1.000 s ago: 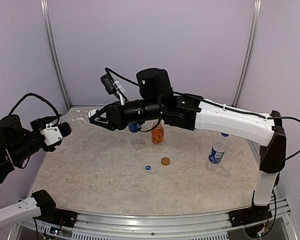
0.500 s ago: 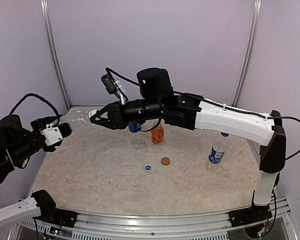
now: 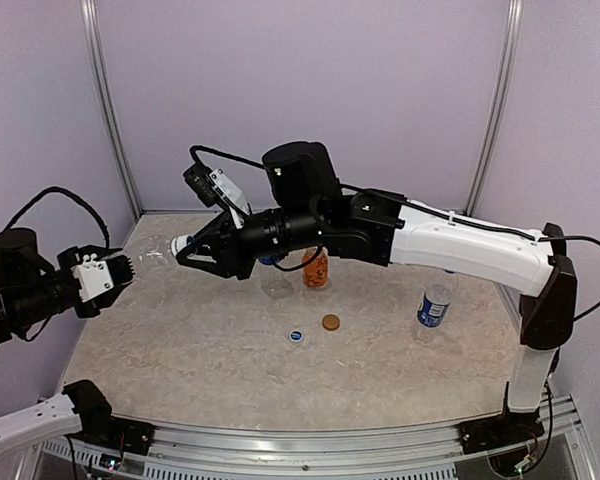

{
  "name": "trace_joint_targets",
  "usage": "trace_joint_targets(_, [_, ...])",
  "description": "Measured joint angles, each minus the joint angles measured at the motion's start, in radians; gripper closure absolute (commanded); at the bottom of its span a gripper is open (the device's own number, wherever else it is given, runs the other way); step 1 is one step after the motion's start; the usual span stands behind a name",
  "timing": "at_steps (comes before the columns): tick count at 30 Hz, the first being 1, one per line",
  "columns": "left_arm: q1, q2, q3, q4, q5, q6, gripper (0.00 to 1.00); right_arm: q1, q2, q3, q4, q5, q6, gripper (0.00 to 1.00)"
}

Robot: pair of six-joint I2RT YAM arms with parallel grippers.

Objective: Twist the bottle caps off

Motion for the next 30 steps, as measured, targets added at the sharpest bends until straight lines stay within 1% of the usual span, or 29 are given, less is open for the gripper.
trace_joint_targets(2, [0.002,0.007,0.060,-0.124,0.067,-0.044,0.70,0.043,-0.024,-0.027,-0.014,0.042,-0.163,1.00])
trace_joint_targets(4, [0.003,0.008,0.113,-0.252,0.167,-0.082,0.71,0.096,-0.065,-0.076,-0.021,0.099,-0.328,1.00])
trace_joint_targets(8, [-0.004,0.014,0.150,-0.424,0.348,-0.121,0.73,0.220,-0.137,-0.177,-0.032,0.293,-0.684,1.00])
trace_joint_targets(12, [-0.004,0.036,0.141,-0.518,0.430,-0.133,0.73,0.312,-0.150,-0.229,-0.044,0.504,-0.987,1.00])
trace_joint_targets(15, [-0.004,0.038,0.115,-0.539,0.459,-0.134,0.73,0.364,-0.150,-0.261,-0.034,0.650,-1.182,1.00])
trace_joint_targets(18, [-0.003,0.038,0.103,-0.553,0.477,-0.134,0.73,0.403,-0.152,-0.307,0.022,0.762,-1.368,1.00])
trace_joint_targets(20, [-0.003,0.038,0.098,-0.561,0.487,-0.134,0.73,0.417,-0.152,-0.328,0.055,0.798,-1.461,1.00])
trace_joint_targets(23, [-0.001,0.037,0.094,-0.564,0.495,-0.135,0.73,0.422,-0.155,-0.344,0.082,0.813,-1.545,1.00])
trace_joint_targets(26, [-0.001,0.036,0.093,-0.564,0.498,-0.136,0.73,0.422,-0.161,-0.362,0.113,0.812,-1.595,1.00])
trace_joint_targets(30, [-0.001,0.032,0.093,-0.570,0.499,-0.140,0.72,0.422,-0.161,-0.370,0.132,0.803,-1.621,1.00])
